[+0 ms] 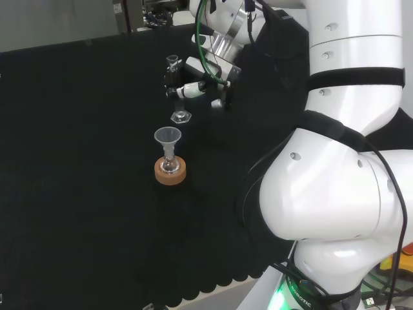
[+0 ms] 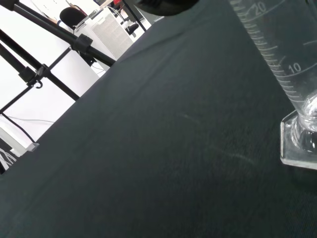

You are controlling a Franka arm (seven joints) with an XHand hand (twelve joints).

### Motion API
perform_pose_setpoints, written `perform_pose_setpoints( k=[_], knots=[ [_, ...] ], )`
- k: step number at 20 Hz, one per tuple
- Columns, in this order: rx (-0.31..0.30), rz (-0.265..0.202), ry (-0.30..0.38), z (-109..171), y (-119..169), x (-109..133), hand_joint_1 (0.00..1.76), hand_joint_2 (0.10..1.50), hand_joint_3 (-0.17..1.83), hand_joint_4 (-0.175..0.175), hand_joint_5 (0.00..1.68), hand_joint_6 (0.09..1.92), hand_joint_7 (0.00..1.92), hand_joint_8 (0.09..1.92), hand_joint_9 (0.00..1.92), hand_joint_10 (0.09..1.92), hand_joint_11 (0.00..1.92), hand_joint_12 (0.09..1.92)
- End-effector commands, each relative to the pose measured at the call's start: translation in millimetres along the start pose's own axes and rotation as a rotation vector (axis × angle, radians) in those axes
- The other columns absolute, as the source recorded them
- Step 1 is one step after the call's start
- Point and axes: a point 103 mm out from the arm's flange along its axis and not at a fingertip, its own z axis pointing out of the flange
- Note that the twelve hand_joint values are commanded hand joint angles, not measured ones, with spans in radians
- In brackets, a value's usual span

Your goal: Put the graduated cylinder back on the table.

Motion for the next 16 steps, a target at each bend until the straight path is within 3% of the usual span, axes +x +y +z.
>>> perform_pose_setpoints(
  k=[1, 6, 10, 12, 16],
  knots=[
    [-0.003, 0.006, -0.001, 7.6, 1.2, -0.9, 1.13, 1.17, 0.01, -0.175, 0.87, 1.17, 1.16, 0.34, 1.4, 0.09, 1.23, 0.74],
    [0.006, -0.01, 0.011, 8.1, 0.4, -0.3, 1.12, 1.18, 0.0, -0.168, 0.85, 1.19, 1.07, 0.44, 1.37, 0.09, 1.2, 0.8],
    [0.006, -0.008, 0.032, 6.5, -2.4, -2.6, 1.09, 1.18, 0.0, -0.092, 0.85, 1.19, 0.89, 0.58, 1.28, 0.09, 1.05, 0.93],
    [0.005, -0.004, 0.033, 5.2, -3.3, -2.5, 1.08, 1.15, -0.03, -0.049, 0.81, 0.95, 0.82, 0.6, 1.24, 0.09, 0.98, 0.98],
    [0.009, 0.001, 0.041, 0.3, -7.4, -5.2, 1.06, 1.14, -0.14, -0.028, 0.81, 0.73, 0.78, 0.58, 1.21, 0.09, 0.91, 1.02]
  ],
)
